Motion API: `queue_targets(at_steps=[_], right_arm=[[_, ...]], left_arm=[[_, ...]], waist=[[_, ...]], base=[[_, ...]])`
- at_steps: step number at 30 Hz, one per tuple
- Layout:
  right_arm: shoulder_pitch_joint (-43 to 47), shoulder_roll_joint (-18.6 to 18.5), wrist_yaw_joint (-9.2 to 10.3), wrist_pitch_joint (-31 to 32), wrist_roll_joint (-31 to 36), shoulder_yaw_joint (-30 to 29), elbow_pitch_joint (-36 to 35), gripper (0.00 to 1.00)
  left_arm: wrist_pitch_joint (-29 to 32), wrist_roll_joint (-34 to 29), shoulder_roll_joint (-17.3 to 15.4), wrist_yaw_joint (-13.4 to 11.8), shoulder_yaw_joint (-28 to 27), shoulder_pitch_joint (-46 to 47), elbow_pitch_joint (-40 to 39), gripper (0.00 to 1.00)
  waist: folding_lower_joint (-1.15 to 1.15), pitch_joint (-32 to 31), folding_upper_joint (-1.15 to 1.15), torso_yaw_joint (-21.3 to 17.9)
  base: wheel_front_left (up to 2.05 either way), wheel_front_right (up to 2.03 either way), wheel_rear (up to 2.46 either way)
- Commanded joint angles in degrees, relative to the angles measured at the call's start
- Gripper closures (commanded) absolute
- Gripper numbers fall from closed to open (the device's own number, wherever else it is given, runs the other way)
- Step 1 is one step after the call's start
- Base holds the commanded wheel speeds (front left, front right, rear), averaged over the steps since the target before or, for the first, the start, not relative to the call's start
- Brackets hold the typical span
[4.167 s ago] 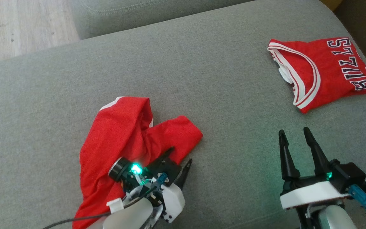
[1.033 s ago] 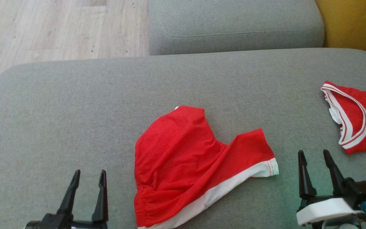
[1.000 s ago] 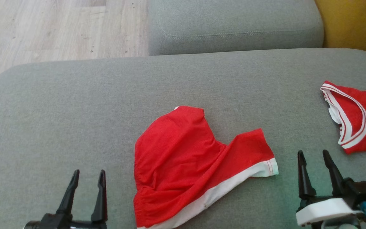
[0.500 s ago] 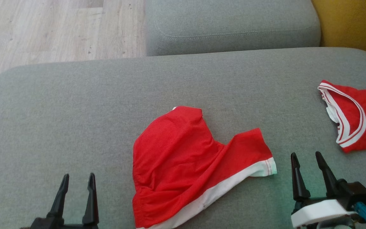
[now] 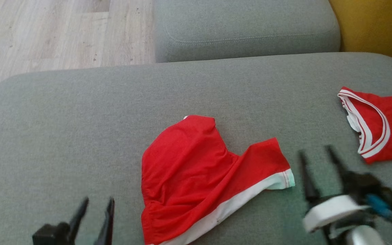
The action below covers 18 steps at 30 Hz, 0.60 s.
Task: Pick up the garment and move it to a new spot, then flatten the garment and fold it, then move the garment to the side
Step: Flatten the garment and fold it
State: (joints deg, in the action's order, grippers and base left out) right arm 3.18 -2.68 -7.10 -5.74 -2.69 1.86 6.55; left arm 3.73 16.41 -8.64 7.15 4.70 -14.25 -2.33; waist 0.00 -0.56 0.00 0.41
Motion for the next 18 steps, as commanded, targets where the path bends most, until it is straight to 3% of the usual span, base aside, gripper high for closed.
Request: queue_targets(at_steps=[1, 5, 8, 18], right_arm=[[-1.61, -0.96, -0.39, 2.18, 0.48, 3.04, -2.21, 0.00], [-0.17, -3.76, -0.39, 10.35, 0.32, 7.00, -1.83, 0.00], [0.29, -4.84, -0.39, 14.24, -0.10, 7.43, -1.07, 0.00], [-2.54, -5.73, -0.39, 17.77, -0.19, 9.27, 2.91, 0.00]], left_arm=[[2.99, 1.63, -1.93, 0.20, -0.99, 0.11, -3.13, 0.00], [13.57, 8.25, -4.56, 0.29, 1.96, -3.85, -6.74, 0.00], [17.79, 12.03, -5.38, 0.31, 3.70, -5.21, -6.91, 0.00], [20.10, 18.00, -7.48, 0.33, 11.19, -3.18, -1.61, 0.00]], waist=[[0.00, 0.08, 0.00, 0.00], [0.00, 0.65, 0.00, 0.17], [0.00, 1.19, 0.00, 0.27], [0.00, 2.80, 0.00, -0.39]], base=[[0.00, 0.00, 0.00], [0.00, 0.00, 0.00], [0.00, 0.00, 0.00], [0.00, 0.00, 0.00]])
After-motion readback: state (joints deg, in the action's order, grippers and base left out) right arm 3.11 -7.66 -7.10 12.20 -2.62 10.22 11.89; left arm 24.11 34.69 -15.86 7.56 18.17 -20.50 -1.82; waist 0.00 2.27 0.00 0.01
